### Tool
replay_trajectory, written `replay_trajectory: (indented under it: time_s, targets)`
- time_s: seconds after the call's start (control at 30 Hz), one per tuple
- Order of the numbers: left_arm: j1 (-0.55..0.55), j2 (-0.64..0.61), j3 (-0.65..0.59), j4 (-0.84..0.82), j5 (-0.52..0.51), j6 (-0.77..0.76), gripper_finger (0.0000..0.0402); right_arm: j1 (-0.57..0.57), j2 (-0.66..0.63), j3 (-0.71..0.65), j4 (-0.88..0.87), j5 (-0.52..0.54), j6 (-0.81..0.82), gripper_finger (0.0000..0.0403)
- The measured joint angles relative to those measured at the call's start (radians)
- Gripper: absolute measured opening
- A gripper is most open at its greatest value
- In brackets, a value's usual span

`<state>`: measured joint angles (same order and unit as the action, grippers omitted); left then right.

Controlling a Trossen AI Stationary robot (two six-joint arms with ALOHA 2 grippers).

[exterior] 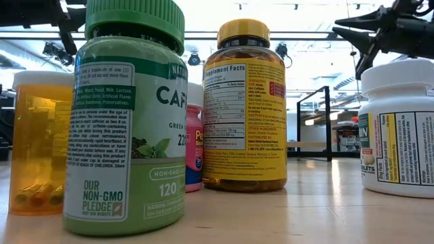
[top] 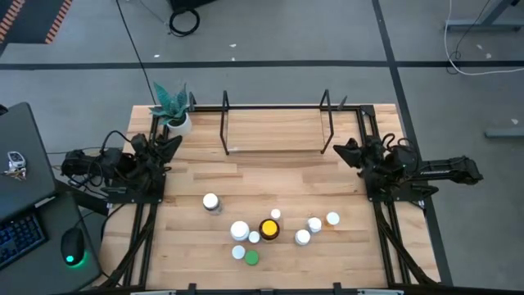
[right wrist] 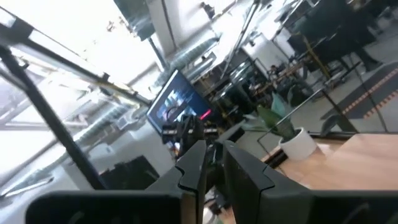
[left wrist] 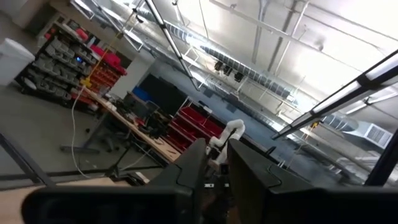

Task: Pick and place medicine bottles onto shelf by color
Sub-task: Put the large green pill bottle on the shelf

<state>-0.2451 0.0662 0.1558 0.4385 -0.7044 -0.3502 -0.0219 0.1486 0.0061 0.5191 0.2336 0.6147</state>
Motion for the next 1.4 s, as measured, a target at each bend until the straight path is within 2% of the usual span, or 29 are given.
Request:
replay_trajectory:
  time_s: [0.13,0.3,0.47,0.63,0.73,0.9,1.4]
  targets:
    - [0.0,-0.001,0.0,0.007,0.0,-0.007,0.008,0.0,0.0,0.0,0.037,0.009,0.03,0.0061]
    - [0.0,-0.001,0.0,0.012,0.003,-0.093,0.008,0.0,0.0,0.0,0.041,0.011,0.021,0.0061]
    - [0.0,-0.001,0.0,0.038,0.081,-0.109,0.008,0.0,0.0,0.0,0.043,0.031,0.018,0.0061]
    - [0.0,-0.001,0.0,0.097,0.1,-0.034,0.007,0.0,0.0,0.0,0.05,0.125,0.015,0.0061]
    - [0.0,-0.001,0.0,0.13,0.1,0.023,0.0061,0.0,0.0,0.0,0.053,0.136,0.026,0.0061]
    - [0.0,0.001,0.0,0.132,0.113,0.029,0.005,0.0,0.0,0.0,0.057,0.137,0.104,0.0061]
    - [0.0,0.158,0.0,0.169,0.126,-0.005,0.0048,0.0,0.0,0.0,0.06,0.163,0.116,0.0061]
